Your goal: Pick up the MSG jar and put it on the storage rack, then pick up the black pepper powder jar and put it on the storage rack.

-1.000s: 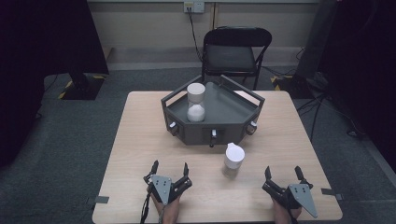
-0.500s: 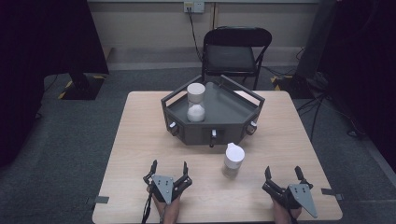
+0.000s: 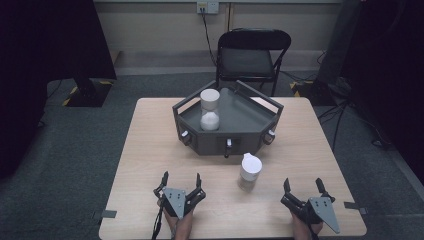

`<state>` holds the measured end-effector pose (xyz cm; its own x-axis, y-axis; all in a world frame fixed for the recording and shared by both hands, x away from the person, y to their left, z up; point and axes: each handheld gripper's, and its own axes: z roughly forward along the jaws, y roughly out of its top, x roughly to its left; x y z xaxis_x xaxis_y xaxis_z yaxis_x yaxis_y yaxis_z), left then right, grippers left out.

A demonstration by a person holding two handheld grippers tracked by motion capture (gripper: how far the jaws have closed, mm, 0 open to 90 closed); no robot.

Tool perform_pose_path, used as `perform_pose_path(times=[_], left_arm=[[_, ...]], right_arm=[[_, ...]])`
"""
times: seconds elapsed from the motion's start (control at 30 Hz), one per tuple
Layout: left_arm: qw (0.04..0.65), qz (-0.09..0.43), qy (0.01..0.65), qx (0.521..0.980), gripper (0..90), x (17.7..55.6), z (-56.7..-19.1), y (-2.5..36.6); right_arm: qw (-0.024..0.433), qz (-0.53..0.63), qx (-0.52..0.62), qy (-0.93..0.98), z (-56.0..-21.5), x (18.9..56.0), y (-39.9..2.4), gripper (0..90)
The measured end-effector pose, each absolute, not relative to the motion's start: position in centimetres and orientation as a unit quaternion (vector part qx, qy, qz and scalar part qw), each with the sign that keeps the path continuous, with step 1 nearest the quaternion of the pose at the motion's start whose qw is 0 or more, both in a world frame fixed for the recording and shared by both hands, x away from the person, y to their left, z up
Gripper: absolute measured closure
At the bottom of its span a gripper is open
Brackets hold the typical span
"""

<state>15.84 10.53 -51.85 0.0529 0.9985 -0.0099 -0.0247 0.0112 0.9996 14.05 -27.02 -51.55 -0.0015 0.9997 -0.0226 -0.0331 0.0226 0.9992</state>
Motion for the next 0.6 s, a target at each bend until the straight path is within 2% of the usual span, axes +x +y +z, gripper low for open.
perform_pose_path(times=[0.6], left_arm=[[0.52,0.493,0.485,0.502,0.2,15.82,-51.85,10.39]], right_arm=[[0.513,0.503,0.488,0.497,-51.52,14.07,-27.0,0.0]])
